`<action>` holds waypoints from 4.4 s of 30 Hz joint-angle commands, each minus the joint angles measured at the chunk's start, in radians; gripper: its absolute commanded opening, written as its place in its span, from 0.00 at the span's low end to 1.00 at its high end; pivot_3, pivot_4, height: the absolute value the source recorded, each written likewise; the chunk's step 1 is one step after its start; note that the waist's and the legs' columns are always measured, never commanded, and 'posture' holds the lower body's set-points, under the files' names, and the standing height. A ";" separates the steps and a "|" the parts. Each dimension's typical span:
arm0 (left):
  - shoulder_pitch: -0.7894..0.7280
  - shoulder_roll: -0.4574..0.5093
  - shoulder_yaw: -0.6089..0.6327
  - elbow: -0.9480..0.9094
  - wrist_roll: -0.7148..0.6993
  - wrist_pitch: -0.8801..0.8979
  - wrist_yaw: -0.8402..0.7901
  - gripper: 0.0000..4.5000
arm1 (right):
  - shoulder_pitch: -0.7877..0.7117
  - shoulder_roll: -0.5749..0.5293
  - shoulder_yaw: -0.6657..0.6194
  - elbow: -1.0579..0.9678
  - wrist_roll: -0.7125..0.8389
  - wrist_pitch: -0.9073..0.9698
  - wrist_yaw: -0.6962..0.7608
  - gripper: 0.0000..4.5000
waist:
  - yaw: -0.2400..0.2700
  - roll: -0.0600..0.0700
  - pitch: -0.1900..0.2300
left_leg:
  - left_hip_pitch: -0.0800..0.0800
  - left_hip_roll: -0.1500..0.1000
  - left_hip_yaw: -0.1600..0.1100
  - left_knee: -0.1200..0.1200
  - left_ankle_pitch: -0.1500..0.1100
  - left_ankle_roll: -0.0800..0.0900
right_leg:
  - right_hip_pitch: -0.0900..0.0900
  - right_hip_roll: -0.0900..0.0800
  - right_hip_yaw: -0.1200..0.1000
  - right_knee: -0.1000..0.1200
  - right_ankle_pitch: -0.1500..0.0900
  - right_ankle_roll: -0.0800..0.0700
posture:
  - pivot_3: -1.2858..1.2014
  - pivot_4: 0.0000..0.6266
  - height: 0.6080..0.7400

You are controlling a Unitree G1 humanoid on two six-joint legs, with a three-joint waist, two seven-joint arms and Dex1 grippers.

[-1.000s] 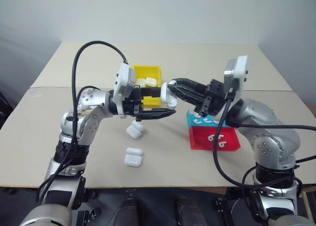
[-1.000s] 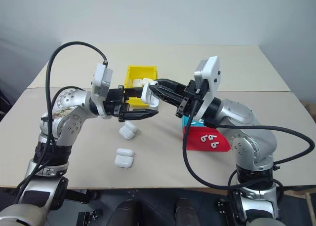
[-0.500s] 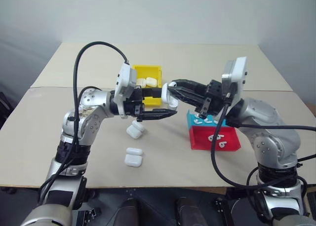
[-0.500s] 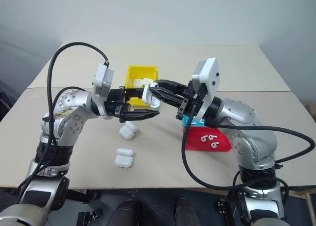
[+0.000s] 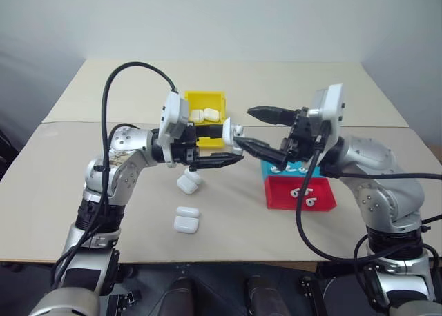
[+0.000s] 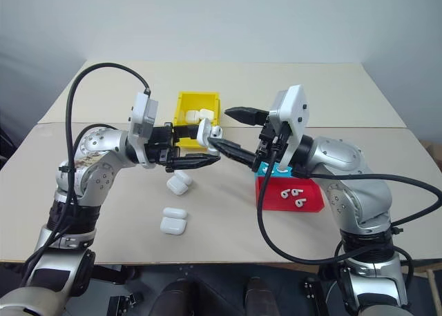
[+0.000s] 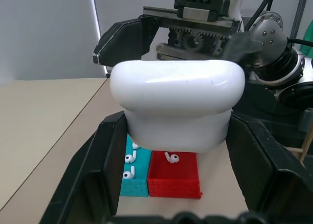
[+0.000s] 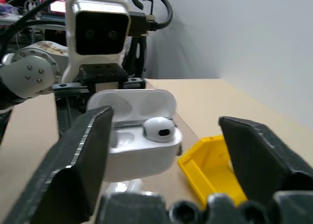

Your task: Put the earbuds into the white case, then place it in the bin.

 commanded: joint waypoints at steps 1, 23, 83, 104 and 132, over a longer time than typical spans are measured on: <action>-0.029 -0.007 0.030 -0.026 -0.016 -0.041 0.002 0.61 | -0.012 -0.004 -0.010 -0.007 0.005 -0.006 0.000 1.00 | 0.000 0.000 0.000 | 0.000 0.000 0.000 0.000 0.000 0.000 | 0.000 0.000 0.000 0.000 0.000 0.000 | 0.52 0.24 1.00; 0.057 0.004 0.038 -0.090 -0.015 -0.058 0.028 0.61 | -0.394 -0.340 0.485 0.653 -0.633 -0.393 0.455 0.72 | -0.011 0.001 0.001 | 0.000 0.000 0.002 -0.001 0.000 0.000 | -0.002 0.000 0.002 -0.001 0.000 0.000 | 0.52 0.24 1.00; 0.156 0.075 0.068 -0.217 -0.071 -0.038 0.124 0.61 | -0.725 0.020 0.432 1.577 -0.953 -0.824 0.673 0.14 | -0.008 0.004 0.003 | 0.002 0.001 0.003 -0.001 0.001 -0.003 | 0.000 0.000 0.001 0.001 0.000 -0.001 | 0.52 0.24 1.00; 0.026 0.012 0.009 -0.050 -0.041 -0.058 0.031 0.61 | -0.250 0.048 -0.337 0.162 0.124 0.505 0.309 0.14 | 0.000 0.005 0.004 | 0.001 0.001 0.001 -0.001 0.001 -0.002 | -0.001 0.000 0.000 0.001 0.000 -0.001 | 0.52 0.24 1.00; -0.025 -0.007 0.013 -0.015 -0.019 -0.058 -0.008 0.61 | -0.044 0.053 -0.131 -0.049 0.286 0.362 -0.003 0.14 | 0.000 0.005 0.004 | 0.000 0.000 0.000 -0.001 0.001 -0.002 | 0.000 0.000 0.000 0.001 0.000 0.000 | 0.52 0.24 1.00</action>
